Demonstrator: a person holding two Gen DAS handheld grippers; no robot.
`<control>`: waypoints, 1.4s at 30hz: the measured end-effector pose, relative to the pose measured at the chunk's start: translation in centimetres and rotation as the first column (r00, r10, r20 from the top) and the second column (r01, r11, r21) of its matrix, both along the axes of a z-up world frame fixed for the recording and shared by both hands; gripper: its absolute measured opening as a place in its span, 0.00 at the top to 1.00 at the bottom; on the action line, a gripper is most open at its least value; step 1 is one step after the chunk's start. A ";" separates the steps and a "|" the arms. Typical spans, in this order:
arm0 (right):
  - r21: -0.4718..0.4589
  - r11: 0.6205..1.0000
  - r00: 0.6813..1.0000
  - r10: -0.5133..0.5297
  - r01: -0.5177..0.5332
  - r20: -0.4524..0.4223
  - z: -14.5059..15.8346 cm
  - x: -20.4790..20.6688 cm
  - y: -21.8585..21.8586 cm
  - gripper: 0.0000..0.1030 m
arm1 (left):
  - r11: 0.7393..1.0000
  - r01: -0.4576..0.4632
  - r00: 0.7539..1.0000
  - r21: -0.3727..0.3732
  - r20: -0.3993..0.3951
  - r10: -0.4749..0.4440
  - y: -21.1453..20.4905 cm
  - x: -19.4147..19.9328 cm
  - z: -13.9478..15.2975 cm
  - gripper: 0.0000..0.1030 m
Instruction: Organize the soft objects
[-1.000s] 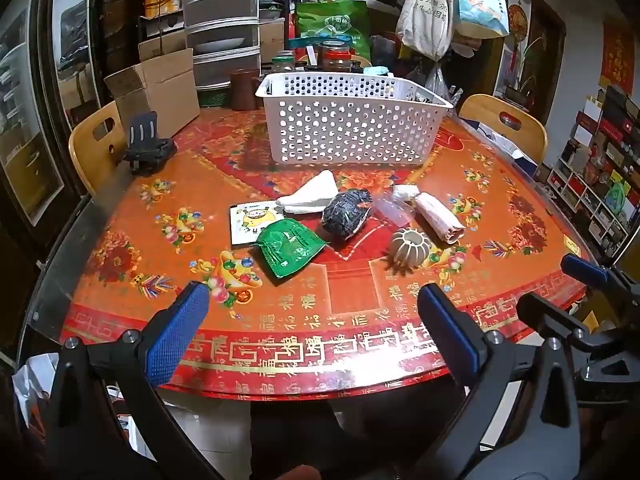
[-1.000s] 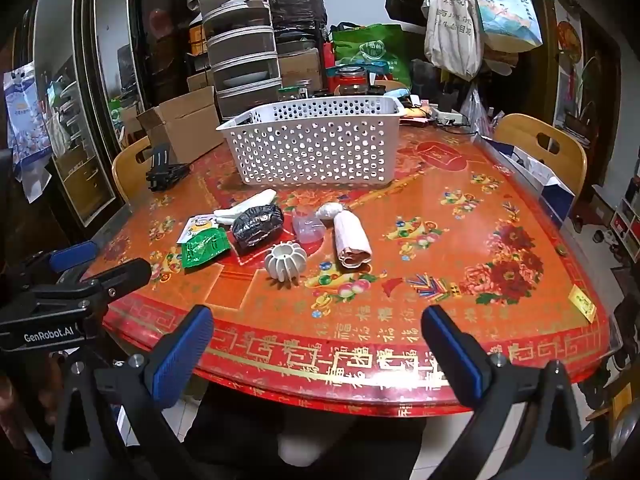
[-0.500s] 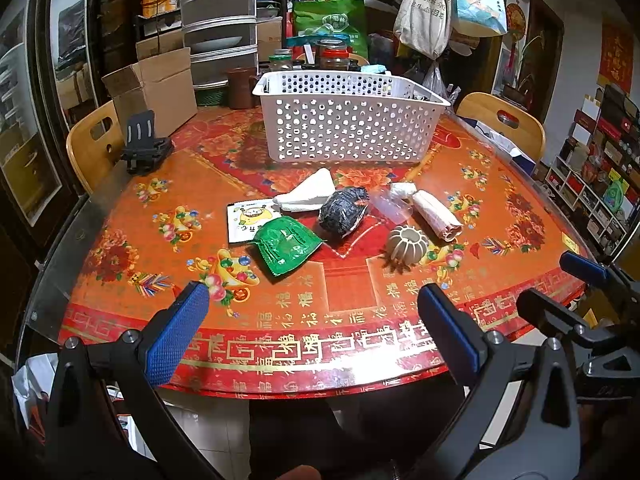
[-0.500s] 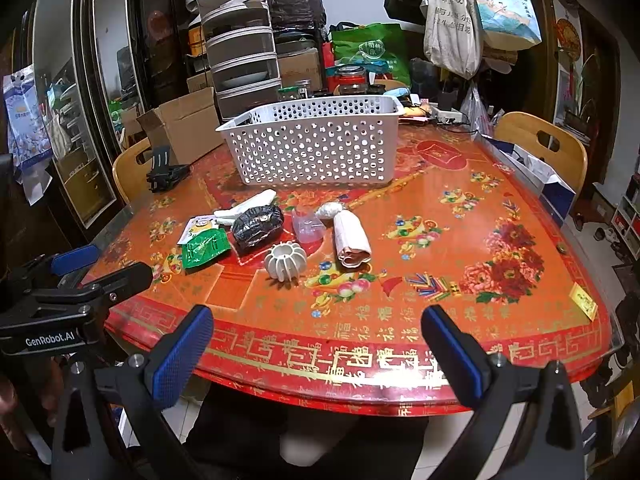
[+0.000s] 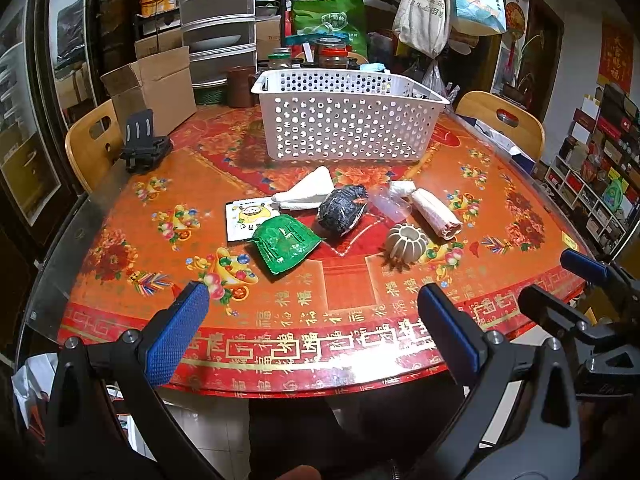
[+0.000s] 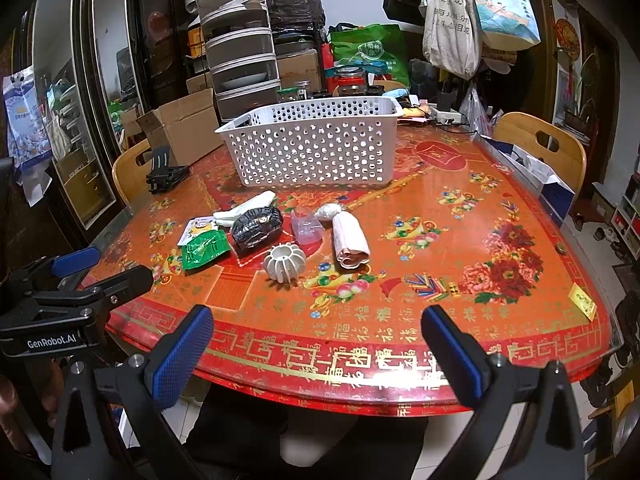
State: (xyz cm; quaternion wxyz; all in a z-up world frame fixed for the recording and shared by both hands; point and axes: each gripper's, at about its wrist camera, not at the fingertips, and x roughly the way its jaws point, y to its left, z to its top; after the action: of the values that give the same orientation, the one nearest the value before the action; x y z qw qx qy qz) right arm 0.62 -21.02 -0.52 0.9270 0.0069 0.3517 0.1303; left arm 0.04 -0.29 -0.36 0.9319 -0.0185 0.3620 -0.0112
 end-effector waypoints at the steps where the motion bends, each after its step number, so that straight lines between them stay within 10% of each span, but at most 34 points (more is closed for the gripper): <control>1: -0.001 1.000 1.000 0.000 0.000 0.000 0.0 0.0 0.0 0.00 | 1.000 0.001 1.000 0.000 0.000 -0.001 0.0 0.0 0.0 0.00; 42: -0.013 1.000 1.000 0.003 -0.003 -0.002 0.3 -0.2 0.3 0.00 | 1.000 0.011 1.000 -0.004 -0.014 -0.011 -0.2 0.3 -0.5 0.00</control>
State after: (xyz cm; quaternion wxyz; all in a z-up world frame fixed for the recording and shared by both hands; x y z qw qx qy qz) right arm 0.47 -20.76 -0.20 0.9264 0.0006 0.3536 0.1294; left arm 0.29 -0.46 -0.83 0.9293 -0.0186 0.3684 -0.0168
